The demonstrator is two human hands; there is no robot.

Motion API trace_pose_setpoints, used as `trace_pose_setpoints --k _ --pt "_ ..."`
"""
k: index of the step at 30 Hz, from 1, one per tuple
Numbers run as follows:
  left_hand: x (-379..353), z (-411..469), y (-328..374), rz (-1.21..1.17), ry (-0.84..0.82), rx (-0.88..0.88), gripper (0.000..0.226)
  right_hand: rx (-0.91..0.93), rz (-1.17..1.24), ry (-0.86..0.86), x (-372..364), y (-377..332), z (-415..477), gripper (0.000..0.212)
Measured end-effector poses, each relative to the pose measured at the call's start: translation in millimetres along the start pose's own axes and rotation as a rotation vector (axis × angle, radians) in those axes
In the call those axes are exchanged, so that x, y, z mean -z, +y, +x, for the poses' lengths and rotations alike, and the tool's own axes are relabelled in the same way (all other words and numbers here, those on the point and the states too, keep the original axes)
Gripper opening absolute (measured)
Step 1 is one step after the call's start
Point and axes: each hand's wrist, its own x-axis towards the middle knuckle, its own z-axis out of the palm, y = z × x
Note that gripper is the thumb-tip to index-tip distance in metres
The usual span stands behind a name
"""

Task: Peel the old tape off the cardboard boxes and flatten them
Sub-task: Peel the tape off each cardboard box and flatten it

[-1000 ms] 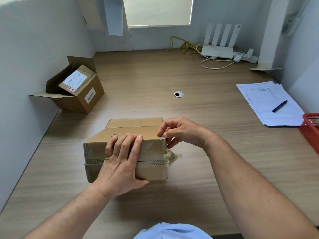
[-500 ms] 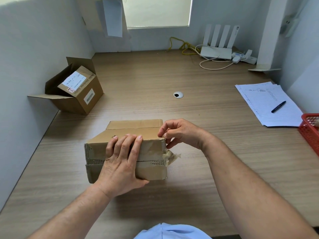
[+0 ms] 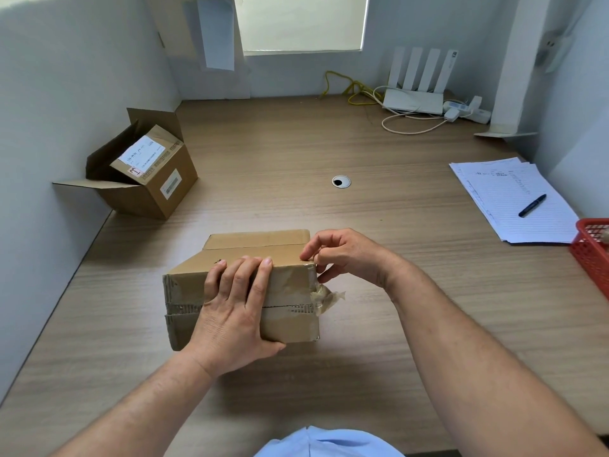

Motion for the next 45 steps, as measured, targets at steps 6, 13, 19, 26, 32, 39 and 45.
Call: trace_pose_setpoints --k 6,13,19,26,32,39,45 --pt "-5 -3 0 0.014 -0.031 -0.008 0.134 -0.014 -0.038 0.008 -6 6 4 0.023" --pt "-9 -3 0 0.012 -0.023 0.003 0.133 0.009 -0.063 0.028 -6 12 8 0.027" --pt "-9 -2 0 0.009 -0.023 0.005 0.134 0.013 -0.017 0.04 -6 14 7 0.027" --pt "-12 -6 0 0.013 -0.01 -0.02 0.133 0.012 -0.067 0.033 -11 17 7 0.016" --pt "-12 -6 -1 0.013 0.0 -0.016 0.132 0.021 -0.029 0.012 -8 16 5 0.032" --pt "-10 -5 1 0.006 -0.009 -0.018 0.132 0.021 -0.009 0.035 -9 16 4 0.024" --pt "-8 -6 0 0.013 -0.011 0.001 0.131 0.025 0.062 0.025 -7 14 2 0.023"
